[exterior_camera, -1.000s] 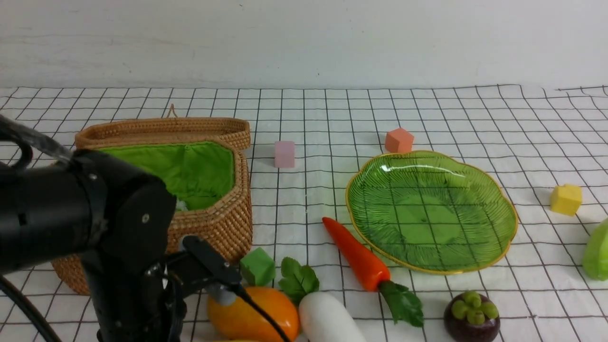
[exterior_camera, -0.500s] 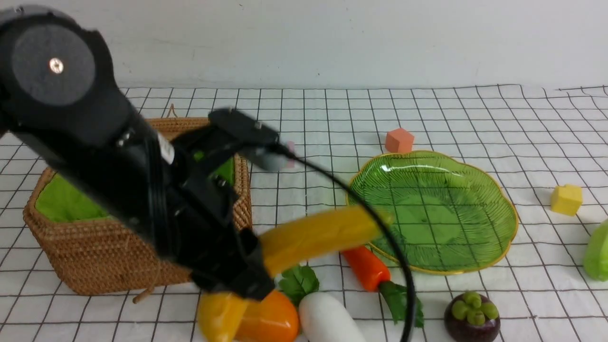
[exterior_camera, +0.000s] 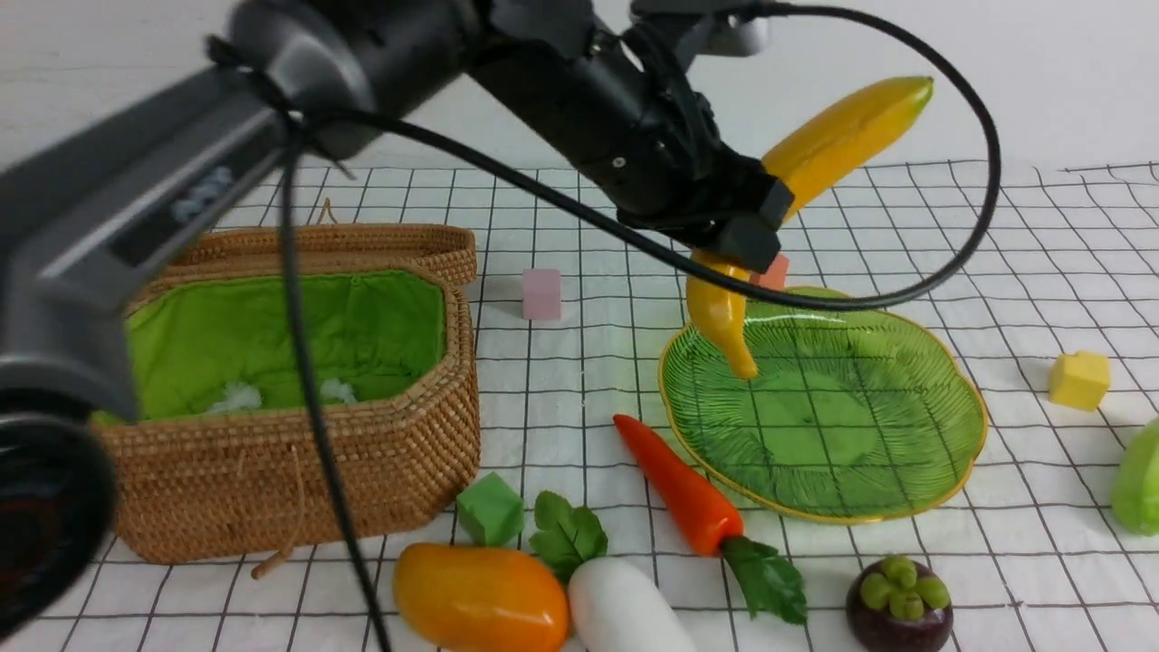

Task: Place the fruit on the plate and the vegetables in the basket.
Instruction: Use the left arm to grab a banana and put it into the right plate

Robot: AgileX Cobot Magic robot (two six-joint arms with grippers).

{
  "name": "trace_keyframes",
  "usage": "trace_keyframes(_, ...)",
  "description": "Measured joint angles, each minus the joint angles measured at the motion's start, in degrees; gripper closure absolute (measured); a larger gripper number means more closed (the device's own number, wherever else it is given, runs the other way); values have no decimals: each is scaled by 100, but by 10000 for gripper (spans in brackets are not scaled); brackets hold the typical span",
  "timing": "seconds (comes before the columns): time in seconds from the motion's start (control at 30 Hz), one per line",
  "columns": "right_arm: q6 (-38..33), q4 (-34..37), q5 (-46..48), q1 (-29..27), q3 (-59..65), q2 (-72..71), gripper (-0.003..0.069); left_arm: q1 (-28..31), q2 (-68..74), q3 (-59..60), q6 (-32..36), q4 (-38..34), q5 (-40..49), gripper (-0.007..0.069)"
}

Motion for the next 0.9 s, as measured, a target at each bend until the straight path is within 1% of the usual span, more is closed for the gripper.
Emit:
trace_keyframes(0.1,0,0,0,0,0,0,416,0,993,-1058,-347,338,477,313)
trace_keyframes(0.17,0,0,0,0,0,0,416,0,1288,-1269,-445,469,557,313)
trace_keyframes(0.27,0,0,0,0,0,0,416,0,1641,-1365,-494,631,523,313)
trace_keyframes(0.43,0,0,0,0,0,0,416,0,1774,-1384,-921,643,66,313)
trace_keyframes(0.6,0,0,0,0,0,0,416,0,1916,-1389,-1096,656,-16,313)
trace_keyframes(0.7,0,0,0,0,0,0,416,0,2067,-1389,-1449,663,-28,312)
trace_keyframes(0.77,0,0,0,0,0,0,416,0,2094,-1389,-1670,668,-41,290)
trace_keyframes(0.83,0,0,0,0,0,0,416,0,2105,-1389,-1835,670,-41,207)
trace_keyframes(0.87,0,0,0,0,0,0,416,0,2105,-1389,-1846,670,-41,199)
trace_keyframes(0.9,0,0,0,0,0,0,416,0,2092,-1389,-1905,670,-4,137)
